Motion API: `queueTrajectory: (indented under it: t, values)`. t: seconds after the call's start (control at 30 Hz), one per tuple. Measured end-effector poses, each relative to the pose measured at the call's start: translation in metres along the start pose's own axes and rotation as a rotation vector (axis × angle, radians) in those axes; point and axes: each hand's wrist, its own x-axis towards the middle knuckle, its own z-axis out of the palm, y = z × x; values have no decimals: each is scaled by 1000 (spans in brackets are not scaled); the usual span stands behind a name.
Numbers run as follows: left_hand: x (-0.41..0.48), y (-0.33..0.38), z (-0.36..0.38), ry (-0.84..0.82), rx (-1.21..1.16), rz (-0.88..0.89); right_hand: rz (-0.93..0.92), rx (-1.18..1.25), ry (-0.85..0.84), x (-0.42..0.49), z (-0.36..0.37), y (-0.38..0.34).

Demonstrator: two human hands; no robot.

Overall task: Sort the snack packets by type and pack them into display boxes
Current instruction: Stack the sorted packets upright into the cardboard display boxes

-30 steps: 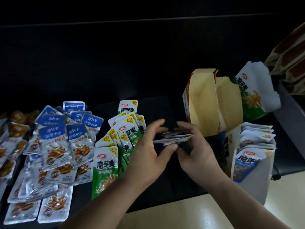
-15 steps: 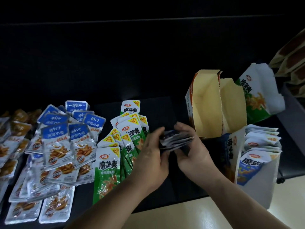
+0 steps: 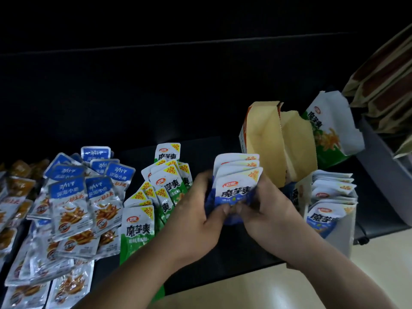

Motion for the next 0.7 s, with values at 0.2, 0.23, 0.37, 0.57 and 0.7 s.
queueTrajectory:
  t: [0.2,0.23,0.37,0.57,0.7]
  values:
    - [-11,49,23,-196,-251,-59,74,190,-54,-40,-61,-12]
    - [-11,55,31,-216,-265,-61,76,244,-44,-46,-74,-11]
    - [-9,82,76,-260,-300,-27,100,344,27,-60,-106,7]
    - [-1,100,127,-279,-341,-37,189,476,156,-76,-117,32]
    - [-5,103,139,-280,-349,-17,122,399,118,-87,-145,42]
